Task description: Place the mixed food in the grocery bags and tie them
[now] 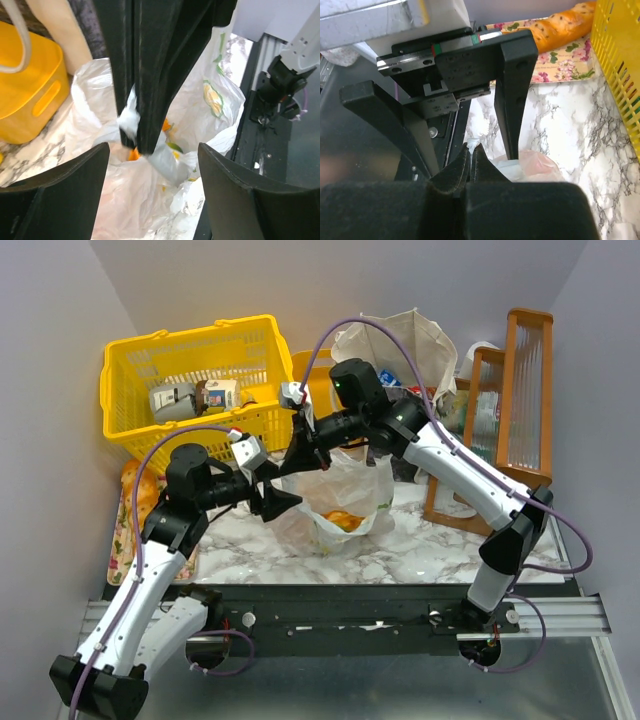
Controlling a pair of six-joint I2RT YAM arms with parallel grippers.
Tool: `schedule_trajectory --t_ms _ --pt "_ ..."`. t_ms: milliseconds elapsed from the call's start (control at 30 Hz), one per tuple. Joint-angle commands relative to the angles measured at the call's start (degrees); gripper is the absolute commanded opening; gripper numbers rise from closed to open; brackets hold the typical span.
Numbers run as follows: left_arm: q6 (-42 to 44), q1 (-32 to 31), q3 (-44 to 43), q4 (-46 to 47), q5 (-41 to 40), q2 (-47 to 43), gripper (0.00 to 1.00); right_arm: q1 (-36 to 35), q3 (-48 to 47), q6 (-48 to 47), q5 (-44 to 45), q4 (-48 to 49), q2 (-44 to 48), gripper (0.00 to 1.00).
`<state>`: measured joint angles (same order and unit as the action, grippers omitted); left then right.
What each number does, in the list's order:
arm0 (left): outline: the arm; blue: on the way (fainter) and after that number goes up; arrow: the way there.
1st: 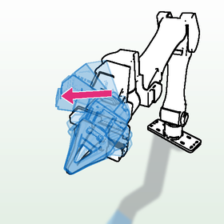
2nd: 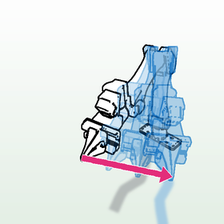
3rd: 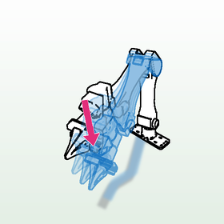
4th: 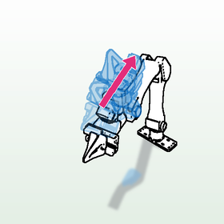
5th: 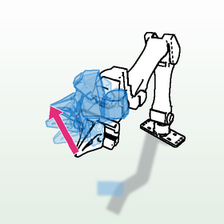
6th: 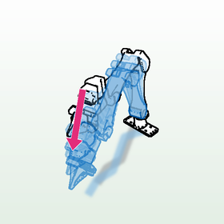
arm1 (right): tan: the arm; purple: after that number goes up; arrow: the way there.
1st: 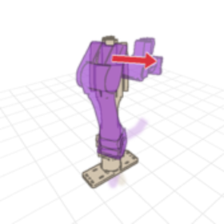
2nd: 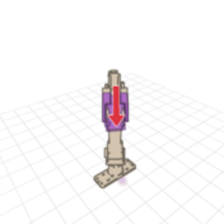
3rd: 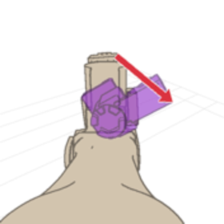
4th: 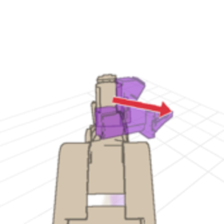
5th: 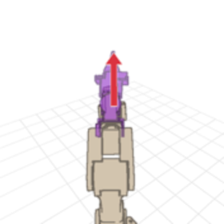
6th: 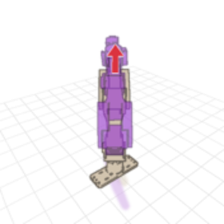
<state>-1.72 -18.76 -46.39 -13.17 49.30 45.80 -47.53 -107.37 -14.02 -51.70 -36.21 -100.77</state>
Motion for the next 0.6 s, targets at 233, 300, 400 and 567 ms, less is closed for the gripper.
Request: schedule_trajectory --t_ms 233,300,400,567 --pt "8.22 0.04 -2.92 -3.73 -6.59 -4.85 0.85 3.05 1.38 -0.22 -7.52 1.14 5.23 0.01" --pt "6.56 0.04 -2.92 -1.26 -4.49 -3.62 0.85 3.23 1.64 0.13 -8.59 1.4 5.41 0.01" --pt "3.06 0.04 -2.74 4.63 -0.53 -1.16 0.85 3.49 1.9 0.31 -10.61 1.58 5.41 0.01" --pt "-2.77 0.04 -2.3 14.66 4.75 3.24 0.85 3.58 2.52 0.66 -12.46 2.02 5.41 0.01"
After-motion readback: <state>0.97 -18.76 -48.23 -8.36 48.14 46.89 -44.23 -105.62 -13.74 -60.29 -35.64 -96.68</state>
